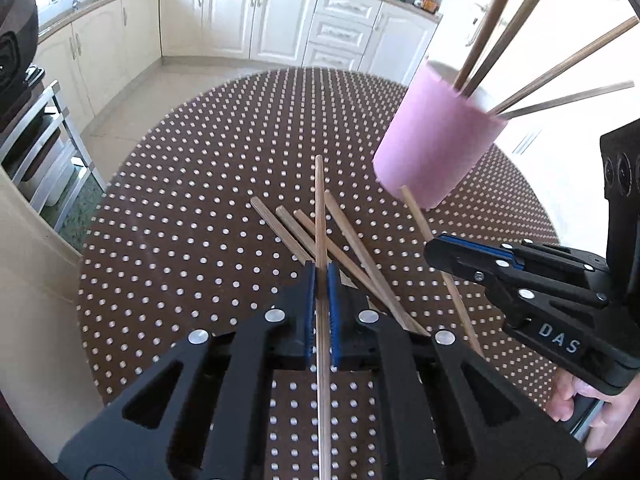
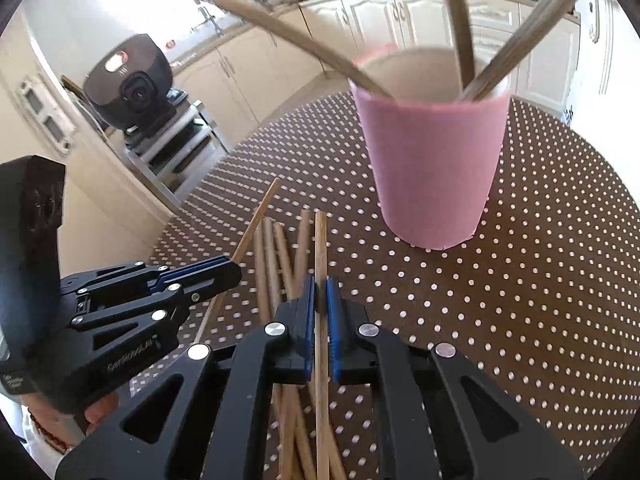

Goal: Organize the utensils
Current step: 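Lift the chopstick upright with the right tool over the pink cup while the left tool carries its chopstick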

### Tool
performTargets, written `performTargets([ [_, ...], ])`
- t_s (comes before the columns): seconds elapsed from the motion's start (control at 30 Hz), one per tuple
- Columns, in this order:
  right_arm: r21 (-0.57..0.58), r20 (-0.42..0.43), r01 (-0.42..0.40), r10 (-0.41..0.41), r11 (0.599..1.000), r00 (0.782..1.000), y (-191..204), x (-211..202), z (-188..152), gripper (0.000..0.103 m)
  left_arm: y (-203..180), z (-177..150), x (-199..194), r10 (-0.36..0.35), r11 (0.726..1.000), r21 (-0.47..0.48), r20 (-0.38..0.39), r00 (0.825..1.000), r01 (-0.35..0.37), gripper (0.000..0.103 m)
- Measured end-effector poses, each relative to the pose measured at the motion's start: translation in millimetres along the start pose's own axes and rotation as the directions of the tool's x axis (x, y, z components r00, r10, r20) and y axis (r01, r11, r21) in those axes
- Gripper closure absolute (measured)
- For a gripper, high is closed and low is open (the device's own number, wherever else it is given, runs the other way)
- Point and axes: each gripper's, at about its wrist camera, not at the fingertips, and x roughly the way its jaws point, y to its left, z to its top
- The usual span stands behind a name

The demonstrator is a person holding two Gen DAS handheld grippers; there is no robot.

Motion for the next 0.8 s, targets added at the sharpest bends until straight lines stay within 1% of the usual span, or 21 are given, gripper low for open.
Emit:
performTargets([
  [0.1, -0.019, 0.036, -0.012, 0.013, 1.000, 0.999, 7, -19, -3, 0.098, -8, -2, -17, -0.007, 1.000, 0.010, 0.034, 0.999, 0.007, 0.096],
  [0.23, -0.042, 0.081, -0.024, 0.027, 0.999, 0.996, 14, -44, -8, 0.098, -14, -6, -51, -0.032, 0.999, 0.019, 0.096, 0.995, 0.030, 0.096],
  [0.43, -0.084, 0.175, -0.027, 0.041, 0.996, 0.984, 25, -90, -16, 0.098, -28, -12, -101, -0.064, 0.997, 0.045, 0.199, 0.978, 0.056, 0.096],
  [0.5, -0.096, 0.217, -0.005, 0.026, 0.995, 0.976, 27, -105, -18, 0.098, -35, -14, -115, -0.074, 0.996, 0.055, 0.235, 0.969, 0.063, 0.096],
  [0.57, -0.104, 0.267, 0.013, 0.016, 0.994, 0.963, 31, -116, -20, 0.098, -32, -17, -129, -0.087, 0.995, 0.064, 0.267, 0.960, 0.073, 0.096],
  [0.63, -0.096, 0.328, 0.015, 0.018, 0.995, 0.945, 30, -131, -23, 0.098, -33, -16, -138, -0.098, 0.994, 0.067, 0.295, 0.951, 0.081, 0.096],
  [0.7, -0.090, 0.394, 0.034, 0.004, 0.995, 0.919, 31, -144, -23, 0.098, -35, -16, -144, -0.100, 0.994, 0.072, 0.322, 0.942, 0.081, 0.096],
  [0.77, -0.068, 0.456, 0.041, -0.006, 0.997, 0.890, 22, -156, -26, 0.098, -37, -14, -147, -0.104, 0.994, 0.075, 0.335, 0.936, 0.084, 0.096],
  [0.8, -0.056, 0.476, 0.047, -0.015, 0.997, 0.879, 19, -161, -27, 0.098, -37, -13, -148, -0.103, 0.994, 0.072, 0.341, 0.934, 0.083, 0.096],
])
